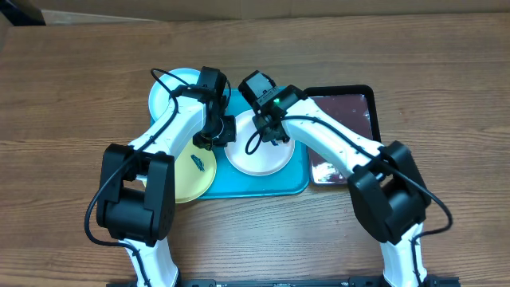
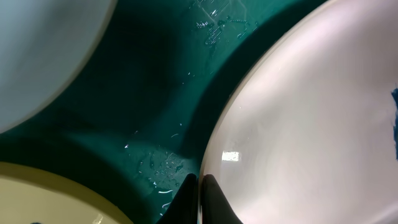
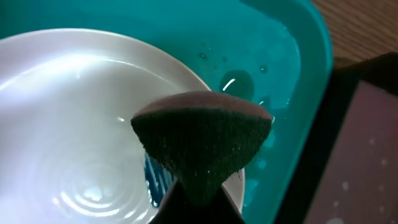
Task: Clean dirty plates on tray and stack at the side
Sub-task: 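Move the sponge over the white plate and scrub its surface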
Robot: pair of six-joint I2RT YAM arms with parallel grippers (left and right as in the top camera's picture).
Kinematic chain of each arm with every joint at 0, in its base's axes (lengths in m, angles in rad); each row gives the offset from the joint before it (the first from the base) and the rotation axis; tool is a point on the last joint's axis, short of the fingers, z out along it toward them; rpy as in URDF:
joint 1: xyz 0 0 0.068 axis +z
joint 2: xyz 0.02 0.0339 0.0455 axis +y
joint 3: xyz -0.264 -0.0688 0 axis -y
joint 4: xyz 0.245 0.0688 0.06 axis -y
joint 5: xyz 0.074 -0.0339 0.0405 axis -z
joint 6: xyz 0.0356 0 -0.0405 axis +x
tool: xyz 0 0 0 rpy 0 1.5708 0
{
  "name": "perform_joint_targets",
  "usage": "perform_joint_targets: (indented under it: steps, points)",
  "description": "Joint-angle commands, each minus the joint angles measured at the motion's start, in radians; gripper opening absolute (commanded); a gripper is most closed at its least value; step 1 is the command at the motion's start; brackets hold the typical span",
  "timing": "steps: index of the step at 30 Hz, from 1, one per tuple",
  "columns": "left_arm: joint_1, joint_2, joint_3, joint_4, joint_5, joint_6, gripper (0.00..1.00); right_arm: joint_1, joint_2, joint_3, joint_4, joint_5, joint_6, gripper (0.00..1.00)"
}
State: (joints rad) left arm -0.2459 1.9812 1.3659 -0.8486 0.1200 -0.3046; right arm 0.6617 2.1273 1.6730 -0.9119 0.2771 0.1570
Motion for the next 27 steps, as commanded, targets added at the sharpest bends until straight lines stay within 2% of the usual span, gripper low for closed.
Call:
perform_joint_targets:
  steps: [1, 11, 19, 27]
  points:
    - [0.004, 0.008, 0.0, -0.004, 0.012, 0.002, 0.04, -0.002, 0.026, 0.015, 0.018, 0.026, -0.001, 0.04]
    - [0.003, 0.008, 0.0, -0.015, 0.012, 0.002, 0.04, -0.034, 0.125, -0.007, 0.038, 0.015, -0.001, 0.04]
    - [0.003, 0.008, 0.0, -0.021, 0.012, 0.002, 0.04, -0.069, 0.141, -0.004, -0.063, -0.242, -0.058, 0.04]
    - [0.003, 0.008, 0.0, -0.014, 0.012, 0.001, 0.04, -0.093, 0.142, -0.004, -0.089, -0.292, -0.057, 0.04]
